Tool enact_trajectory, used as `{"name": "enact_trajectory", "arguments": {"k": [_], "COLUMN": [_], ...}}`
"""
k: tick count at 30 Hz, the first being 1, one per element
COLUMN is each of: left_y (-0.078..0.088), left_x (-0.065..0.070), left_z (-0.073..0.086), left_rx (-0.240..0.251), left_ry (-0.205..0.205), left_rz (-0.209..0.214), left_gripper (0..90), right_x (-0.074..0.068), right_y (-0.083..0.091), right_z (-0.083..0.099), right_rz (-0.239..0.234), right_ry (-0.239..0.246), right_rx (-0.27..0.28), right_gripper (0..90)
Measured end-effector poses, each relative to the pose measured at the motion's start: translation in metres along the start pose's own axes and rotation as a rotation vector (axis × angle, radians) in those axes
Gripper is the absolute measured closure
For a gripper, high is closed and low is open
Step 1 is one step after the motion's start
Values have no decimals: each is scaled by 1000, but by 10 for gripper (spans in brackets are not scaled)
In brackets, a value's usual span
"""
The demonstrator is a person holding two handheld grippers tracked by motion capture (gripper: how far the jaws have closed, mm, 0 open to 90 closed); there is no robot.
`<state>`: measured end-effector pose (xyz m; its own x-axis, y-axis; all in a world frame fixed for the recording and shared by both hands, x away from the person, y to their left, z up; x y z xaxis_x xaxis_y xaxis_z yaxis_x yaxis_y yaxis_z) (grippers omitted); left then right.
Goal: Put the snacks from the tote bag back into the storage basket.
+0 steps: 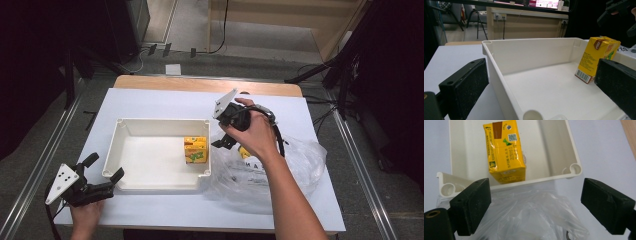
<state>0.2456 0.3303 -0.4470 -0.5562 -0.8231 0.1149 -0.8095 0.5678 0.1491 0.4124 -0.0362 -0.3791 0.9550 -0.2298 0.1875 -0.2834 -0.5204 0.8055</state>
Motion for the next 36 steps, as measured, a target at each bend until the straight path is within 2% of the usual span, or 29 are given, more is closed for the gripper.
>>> {"name": "enact_trajectory", "arguments": {"k": [11,24,36], "left_y": [0,0,0], "left_x": [0,0,0], "left_z": [0,0,0], "left_rx": [0,-1,-3], "left_ry": [0,-1,-1], "left_rz": [1,1,1], "left_gripper": [0,0,0], "right_x": [4,5,2], "right_y": [16,29,35], "right_z": [26,57,77], "right_rz": [32,85,111], "right_ry": [-75,-142,-179], "right_rx": [55,127,171], "right_gripper": [99,82,85]}}
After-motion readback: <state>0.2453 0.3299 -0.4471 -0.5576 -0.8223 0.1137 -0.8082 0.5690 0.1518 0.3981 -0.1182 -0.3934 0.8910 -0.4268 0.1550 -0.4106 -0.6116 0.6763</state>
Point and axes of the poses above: each handheld gripper's, and its own axes: y roughly backward along the jaws, z roughly out of its underside, x roughly to its right, the point moved 4 cm from there along -y, roughly forward along the jaws, and after that the axes turned 8 degrees about z, right-handed, at the moved point
